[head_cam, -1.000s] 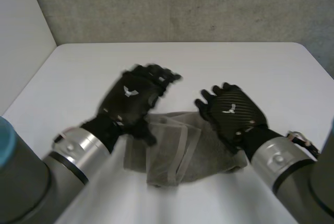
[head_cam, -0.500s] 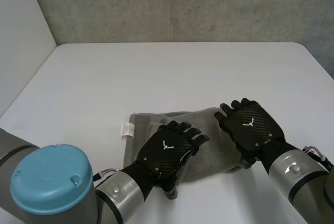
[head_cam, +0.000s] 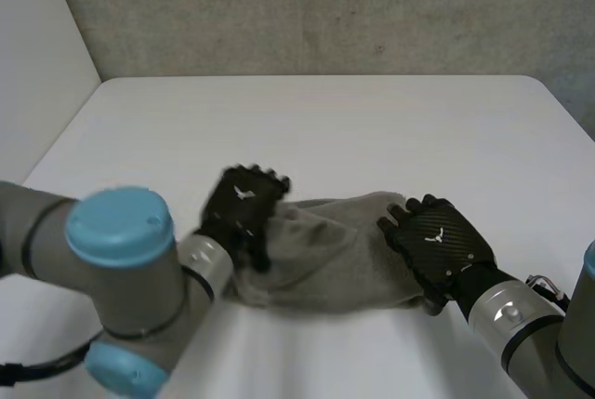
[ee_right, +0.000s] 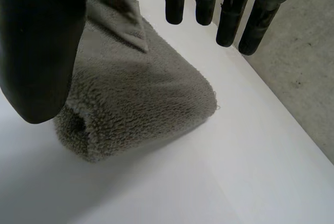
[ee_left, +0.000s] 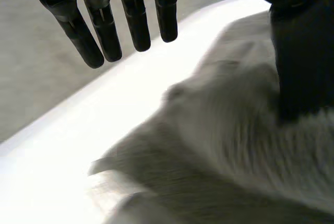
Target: Fold the towel.
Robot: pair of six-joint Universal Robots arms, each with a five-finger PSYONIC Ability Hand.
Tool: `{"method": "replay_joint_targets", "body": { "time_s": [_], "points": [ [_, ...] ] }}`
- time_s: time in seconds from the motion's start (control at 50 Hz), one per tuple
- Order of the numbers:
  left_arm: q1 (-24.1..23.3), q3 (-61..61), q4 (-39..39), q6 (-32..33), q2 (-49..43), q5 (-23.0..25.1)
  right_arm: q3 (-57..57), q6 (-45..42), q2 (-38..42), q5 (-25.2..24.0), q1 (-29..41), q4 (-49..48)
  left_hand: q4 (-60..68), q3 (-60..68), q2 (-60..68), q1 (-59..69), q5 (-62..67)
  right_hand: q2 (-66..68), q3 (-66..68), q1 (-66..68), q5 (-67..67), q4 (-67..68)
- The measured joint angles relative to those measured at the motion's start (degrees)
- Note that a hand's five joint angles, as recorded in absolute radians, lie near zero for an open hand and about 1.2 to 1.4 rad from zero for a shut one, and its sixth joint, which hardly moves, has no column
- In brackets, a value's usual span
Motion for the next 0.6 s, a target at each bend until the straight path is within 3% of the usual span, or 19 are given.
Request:
{"method": "replay_joint_targets", "body": {
  "time_s": [0.14, 0.28, 0.44, 0.6],
  "points": [
    [6.4, 0.8, 1.3, -6.7, -0.2, -3.9, 0.2, 0.0, 0.9, 0.0, 0.4, -0.3, 5.0, 5.1, 4.8, 5.1, 4.8, 0.0, 0.1, 0.3, 0.1, 0.0],
    [8.6, 0.0, 1.2, -9.0, -1.7, -8.9, 0.2, 0.0, 2.2, 0.0, 0.6, -1.1, 5.1, 5.3, 5.2, 5.3, 5.0, 2.9, 3.0, 3.7, 3.7, 2.3],
    [6.5, -2.2, 0.9, -7.2, -0.2, -11.2, 0.5, 0.0, 3.0, 0.2, 0.6, -2.4, 5.1, 5.3, 5.2, 5.2, 5.0, 7.4, 7.9, 8.3, 8.9, 7.0],
    [0.2, -5.6, 1.6, -7.0, 4.8, -10.8, 1.4, 0.0, 3.0, 0.2, 0.0, -3.6, 4.7, 4.6, 4.2, 4.6, 4.0, 11.1, 11.6, 11.3, 12.5, 10.8]
  ]
}}
